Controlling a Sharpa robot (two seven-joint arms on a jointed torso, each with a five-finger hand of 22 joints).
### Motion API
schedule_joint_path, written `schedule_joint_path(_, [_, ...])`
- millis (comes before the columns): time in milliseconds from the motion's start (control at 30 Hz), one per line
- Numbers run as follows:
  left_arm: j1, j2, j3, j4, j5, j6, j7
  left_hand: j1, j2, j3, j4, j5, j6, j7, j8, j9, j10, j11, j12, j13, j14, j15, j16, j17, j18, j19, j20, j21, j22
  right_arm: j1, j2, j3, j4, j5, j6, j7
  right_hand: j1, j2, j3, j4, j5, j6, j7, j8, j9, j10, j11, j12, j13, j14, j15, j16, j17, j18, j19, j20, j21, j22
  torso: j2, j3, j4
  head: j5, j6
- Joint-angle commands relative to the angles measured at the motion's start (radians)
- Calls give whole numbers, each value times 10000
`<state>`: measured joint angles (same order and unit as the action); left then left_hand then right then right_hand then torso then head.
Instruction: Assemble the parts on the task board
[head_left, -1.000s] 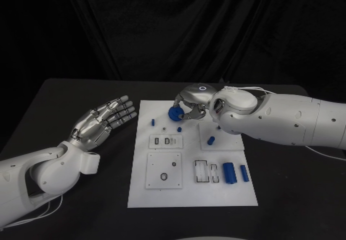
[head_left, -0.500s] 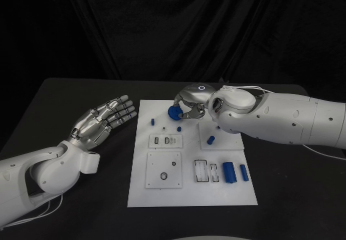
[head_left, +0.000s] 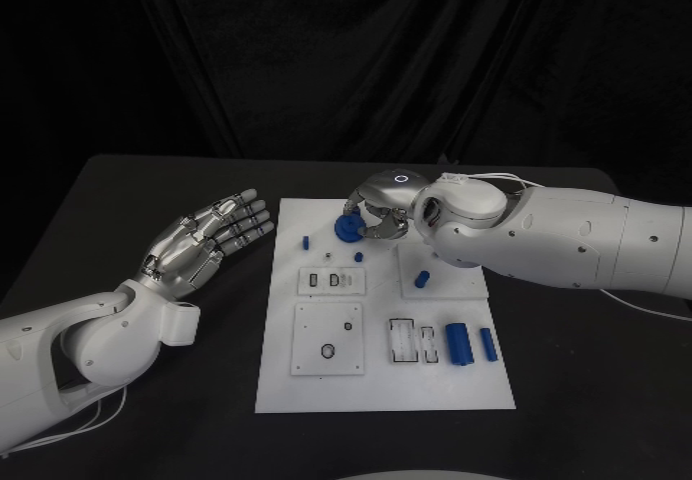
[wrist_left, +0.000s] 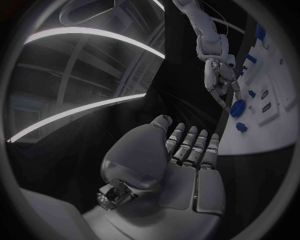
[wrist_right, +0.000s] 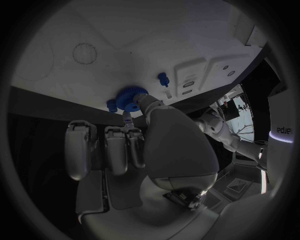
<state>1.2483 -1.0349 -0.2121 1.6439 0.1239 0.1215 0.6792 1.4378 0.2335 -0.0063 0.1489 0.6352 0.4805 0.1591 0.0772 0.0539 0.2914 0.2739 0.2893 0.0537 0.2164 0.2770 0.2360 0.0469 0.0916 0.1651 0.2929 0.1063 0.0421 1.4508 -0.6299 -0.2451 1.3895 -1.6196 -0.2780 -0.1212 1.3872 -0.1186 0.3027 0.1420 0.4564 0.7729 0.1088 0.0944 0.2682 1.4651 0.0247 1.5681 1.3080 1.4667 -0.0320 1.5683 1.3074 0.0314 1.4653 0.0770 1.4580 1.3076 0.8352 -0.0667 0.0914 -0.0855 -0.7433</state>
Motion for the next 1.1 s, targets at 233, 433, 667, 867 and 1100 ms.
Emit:
schedule_joint_path(233, [5,30,2,-23,-21,209,1661,-85,-14,78,-1,-52,-32,151,-46,-4,-43,11,36,3,5,75,48,11,-140,-40,5,-43,-17,-22,30,6,-26,-62,40,-237,-109,-78,30,-57,-317,-1206,-189,-359,-613,1057,-199,27,2628,1041,-197,25,2634,146,-107,-141,-219,1519,-2,0,3,-5,-35])
schedule_joint_path(433, [4,28,2,-28,-21,220,1656,-93,-21,95,-5,-58,-48,154,-50,-6,-52,17,31,2,-4,77,45,10,-144,-41,4,-43,-17,-22,-38,8,10,-62,-13,-228,-183,-45,-42,-32,-743,-1014,-176,-307,-690,1057,-203,27,2628,1041,-213,25,2634,153,-126,-174,-267,1503,-1,2,0,3,-37])
schedule_joint_path(667, [4,-31,2,-1,-21,215,1651,-93,-21,95,-5,-58,-48,154,-50,-6,-52,17,31,2,-4,77,45,10,-144,-41,4,-43,-17,14,-469,58,276,-62,-833,13,-242,-7,-109,10,-892,-228,-145,-131,-616,1057,-184,27,2628,1041,-203,25,2634,126,-49,-171,-205,1576,1,1,4,26,12])
schedule_joint_path(867, [4,-95,2,35,-21,184,1640,-100,-26,114,-8,-63,-27,157,-48,-3,-41,23,48,5,1,79,59,11,-148,-40,2,-42,-17,355,-1330,86,884,-62,-1313,32,-440,60,-254,220,-1303,685,-29,190,-558,1057,-106,27,2628,1041,-150,25,2634,47,171,-133,25,1780,-2,1,-3,32,18])
schedule_joint_path(1100, [4,-95,2,53,-20,168,1609,-100,-26,114,-8,-63,-27,157,-48,-3,-41,23,48,5,1,79,59,11,-148,-40,2,-42,-17,672,-2905,69,2080,-62,-1580,-145,-559,98,-418,438,-1758,1341,-2,363,-477,1057,-68,27,2628,1041,-118,25,2634,-24,364,-94,244,1967,-10,8,-24,32,-1])
